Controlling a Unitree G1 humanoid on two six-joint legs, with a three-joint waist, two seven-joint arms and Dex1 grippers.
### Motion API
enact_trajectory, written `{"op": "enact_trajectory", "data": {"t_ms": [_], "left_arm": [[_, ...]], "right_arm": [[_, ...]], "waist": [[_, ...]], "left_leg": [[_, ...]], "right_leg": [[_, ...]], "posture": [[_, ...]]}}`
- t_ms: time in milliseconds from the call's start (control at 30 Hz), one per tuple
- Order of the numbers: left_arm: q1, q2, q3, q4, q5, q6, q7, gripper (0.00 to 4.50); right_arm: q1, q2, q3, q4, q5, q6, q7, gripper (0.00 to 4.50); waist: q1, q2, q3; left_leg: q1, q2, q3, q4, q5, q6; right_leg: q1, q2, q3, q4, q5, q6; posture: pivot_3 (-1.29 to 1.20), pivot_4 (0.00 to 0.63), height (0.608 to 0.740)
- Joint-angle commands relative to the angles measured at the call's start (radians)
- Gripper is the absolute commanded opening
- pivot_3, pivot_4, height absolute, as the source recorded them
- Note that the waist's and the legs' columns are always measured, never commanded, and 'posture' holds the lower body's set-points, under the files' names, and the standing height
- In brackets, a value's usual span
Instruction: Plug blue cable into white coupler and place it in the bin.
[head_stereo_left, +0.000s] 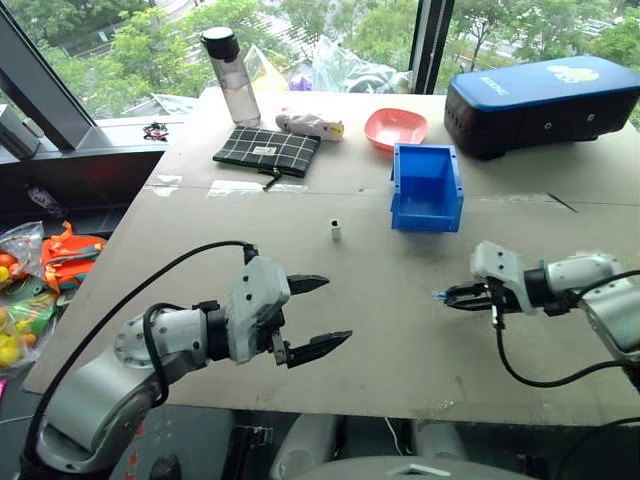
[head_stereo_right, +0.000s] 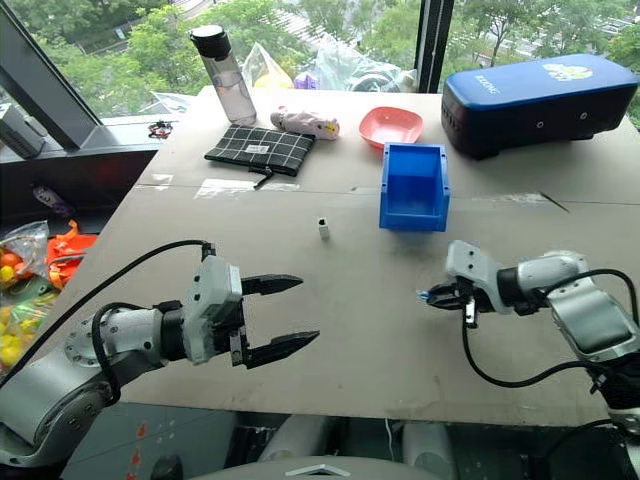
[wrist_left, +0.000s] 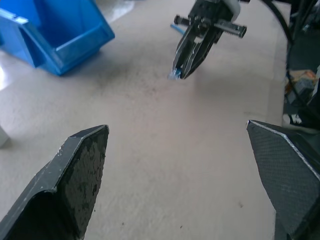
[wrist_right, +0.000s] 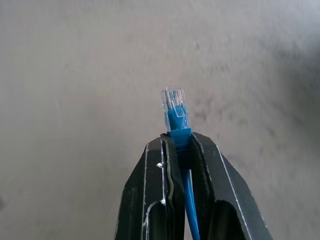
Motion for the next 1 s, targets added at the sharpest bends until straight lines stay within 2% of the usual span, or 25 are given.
{"op": "enact_trajectory", "data": {"t_ms": [33, 133, 167, 200, 233, 267, 300, 367, 467, 567, 733, 900, 1000], "left_arm": [[-0.044, 0.023, -0.033, 0.004, 0.017, 0.025, -0.012, 4.50], [-0.122, 0.009, -0.099, 0.080, 0.060, 0.005, -0.040, 4.50], [-0.149, 0.001, -0.128, 0.111, 0.083, -0.009, -0.051, 4.50], [-0.182, -0.008, -0.164, 0.146, 0.113, -0.026, -0.065, 4.50], [-0.226, -0.030, -0.201, 0.192, 0.133, -0.036, -0.078, 4.50], [-0.261, -0.048, -0.229, 0.231, 0.151, -0.047, -0.089, 4.50], [-0.284, -0.060, -0.246, 0.259, 0.165, -0.057, -0.101, 4.50], [-0.343, -0.099, -0.304, 0.334, 0.209, -0.091, -0.131, 4.50], [-0.417, -0.166, -0.368, 0.441, 0.260, -0.132, -0.165, 4.50], [-0.483, -0.225, -0.424, 0.550, 0.313, -0.192, -0.217, 4.50], [-0.580, -0.334, -0.493, 0.759, 0.401, -0.314, -0.280, 4.50], [-0.675, -0.440, -0.534, 0.984, 0.487, -0.446, -0.329, 4.50], [-0.724, -0.498, -0.550, 1.094, 0.525, -0.508, -0.364, 3.79]], "right_arm": [[-0.070, 0.052, 0.085, 0.037, -0.071, 0.026, -0.044, 0.09], [-0.104, 0.085, 0.135, 0.120, -0.107, -0.013, -0.039, 0.09], [-0.106, 0.089, 0.137, 0.135, -0.107, -0.023, -0.036, 0.82], [-0.099, 0.080, 0.136, 0.139, -0.113, -0.044, -0.031, 1.16], [-0.078, 0.066, 0.103, 0.116, -0.094, -0.051, -0.030, 1.16], [-0.057, 0.053, 0.068, 0.086, -0.070, -0.061, -0.026, 1.74], [-0.042, 0.048, 0.042, 0.064, -0.054, -0.067, -0.025, 1.93], [0.045, 0.031, -0.089, -0.035, 0.056, -0.043, -0.015, 2.75], [0.229, 0.016, -0.285, -0.181, 0.197, -0.031, -0.015, 2.75], [0.462, 0.019, -0.456, -0.298, 0.237, -0.102, -0.035, 2.75], [0.764, 0.094, -0.644, -0.425, 0.254, -0.175, -0.106, 2.75], [0.926, 0.172, -0.683, -0.522, 0.244, -0.200, -0.205, 2.75], [0.971, 0.208, -0.670, -0.556, 0.230, -0.205, -0.261, 2.82]], "waist": [[0.001, 0.000, 0.000], [0.006, 0.000, 0.000], [0.003, -0.001, -0.001], [0.002, -0.002, -0.001], [0.001, -0.002, -0.001], [0.001, -0.001, -0.001], [0.007, -0.001, -0.001], [0.014, -0.001, -0.001], [0.017, -0.001, -0.001], [0.023, -0.001, -0.001], [0.023, 0.000, -0.002], [0.018, -0.001, -0.001], [0.020, 0.000, -0.001]], "left_leg": [[-0.001, 0.000, 0.000, 0.000, 0.000, 0.000], [-0.001, -0.002, -0.002, 0.000, 0.000, 0.000], [0.000, -0.002, -0.002, 0.000, 0.000, 0.000], [0.000, -0.002, -0.002, 0.000, 0.000, -0.001], [0.000, -0.002, -0.002, 0.000, 0.000, -0.001], [0.000, -0.002, -0.002, 0.000, 0.000, -0.001], [0.000, -0.002, -0.002, 0.000, 0.000, -0.001], [-0.002, -0.002, -0.004, 0.000, 0.000, -0.001], [-0.004, -0.002, -0.005, 0.001, 0.000, -0.001], [-0.004, -0.002, -0.006, 0.001, 0.000, -0.001], [-0.003, -0.002, -0.005, 0.003, -0.001, 0.001], [-0.003, -0.002, -0.005, 0.007, -0.003, 0.004], [-0.003, -0.002, -0.006, 0.007, -0.003, 0.004]], "right_leg": [[0.000, 0.000, 0.000, 0.000, 0.000, 0.000], [-0.001, 0.000, -0.002, -0.001, 0.000, 0.000], [0.000, 0.000, -0.002, -0.001, 0.000, 0.000], [0.000, 0.000, -0.003, -0.001, 0.000, 0.000], [0.000, 0.000, -0.002, -0.001, 0.000, 0.000], [0.000, 0.000, -0.002, -0.001, 0.000, 0.000], [0.000, 0.000, -0.002, 0.000, 0.000, 0.000], [-0.001, 0.003, -0.005, -0.001, 0.000, 0.000], [-0.001, 0.002, -0.006, -0.001, 0.000, 0.000], [-0.002, -0.001, -0.007, -0.002, 0.000, 0.000], [-0.001, -0.001, -0.007, 0.001, 0.000, 0.000], [0.001, 0.003, -0.007, 0.001, 0.000, 0.001], [0.001, 0.004, -0.008, 0.001, 0.000, 0.001]], "posture": [[0.00, 0.150, 0.740], [0.00, 0.150, 0.740], [0.00, 0.150, 0.740], [0.00, 0.150, 0.740], [0.00, 0.150, 0.740], [0.00, 0.150, 0.740], [0.00, 0.150, 0.740], [0.00, 0.150, 0.740], [0.00, 0.150, 0.740], [0.00, 0.150, 0.740], [0.00, 0.150, 0.740], [0.00, 0.150, 0.740], [0.00, 0.150, 0.740]]}}
